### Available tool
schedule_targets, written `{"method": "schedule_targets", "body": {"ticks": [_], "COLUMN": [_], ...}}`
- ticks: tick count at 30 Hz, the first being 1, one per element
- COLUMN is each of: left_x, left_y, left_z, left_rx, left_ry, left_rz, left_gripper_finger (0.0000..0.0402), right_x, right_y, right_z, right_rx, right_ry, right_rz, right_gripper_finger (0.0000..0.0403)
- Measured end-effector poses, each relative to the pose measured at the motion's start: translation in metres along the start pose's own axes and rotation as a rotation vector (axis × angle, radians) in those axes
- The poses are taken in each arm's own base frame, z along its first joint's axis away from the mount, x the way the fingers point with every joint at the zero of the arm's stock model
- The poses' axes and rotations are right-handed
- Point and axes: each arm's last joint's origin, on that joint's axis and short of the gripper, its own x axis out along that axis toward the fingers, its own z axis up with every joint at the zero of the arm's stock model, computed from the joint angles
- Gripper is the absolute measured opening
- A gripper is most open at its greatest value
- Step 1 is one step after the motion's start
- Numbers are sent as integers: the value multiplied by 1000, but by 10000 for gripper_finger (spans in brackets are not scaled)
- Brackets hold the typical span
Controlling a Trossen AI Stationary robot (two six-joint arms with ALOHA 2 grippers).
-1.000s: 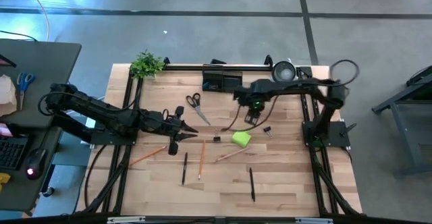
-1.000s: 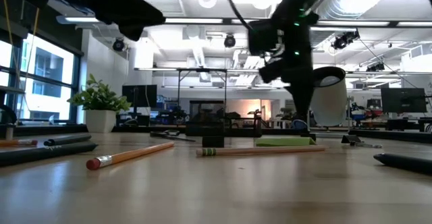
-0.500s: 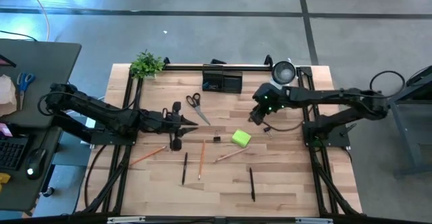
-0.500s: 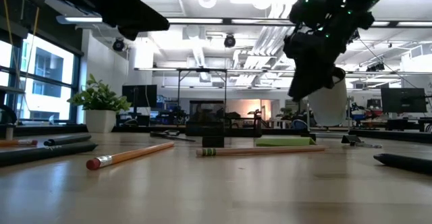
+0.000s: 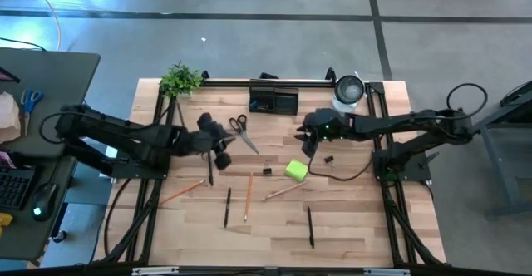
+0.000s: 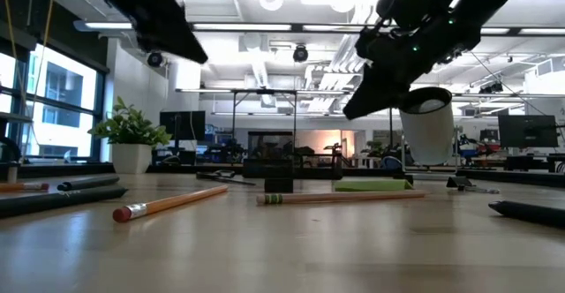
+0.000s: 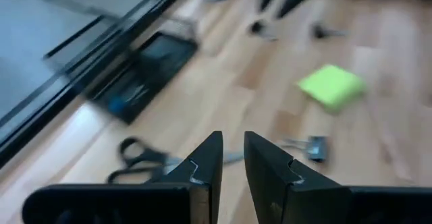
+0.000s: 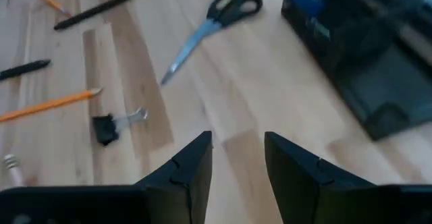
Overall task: Pick and place office supplies into organizer
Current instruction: Put the black scissors into the black desk organizer
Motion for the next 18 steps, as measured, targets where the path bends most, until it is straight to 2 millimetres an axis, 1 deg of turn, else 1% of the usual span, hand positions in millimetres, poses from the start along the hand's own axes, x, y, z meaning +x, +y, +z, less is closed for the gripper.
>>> {"method": "schedule_targets", "body": {"ticks": [2, 6, 10, 13, 15, 18], "left_x": [11, 35, 59, 79, 91, 109], "left_y": [14, 43, 67, 81, 88, 94], "left_z": [2, 2, -6, -8, -4, 15], "left_rx": [-49, -140, -193, -193, -176, -134], "left_ry": [31, 117, 219, 286, 314, 317], "left_rz": [55, 110, 182, 230, 253, 255], "left_gripper_finger": [53, 53, 53, 53, 53, 53], "right_x": [3, 2, 2, 2, 2, 2], "right_y": [0, -2, -3, -4, -4, -4], "right_z": [4, 11, 12, 12, 12, 12], "right_rx": [-35, -96, -152, -181, -193, -209], "right_ry": [-43, -113, -128, -125, -125, -123], "right_rz": [-4, -6, -8, -12, -12, -11], "right_gripper_finger": [130, 130, 130, 130, 130, 130]}}
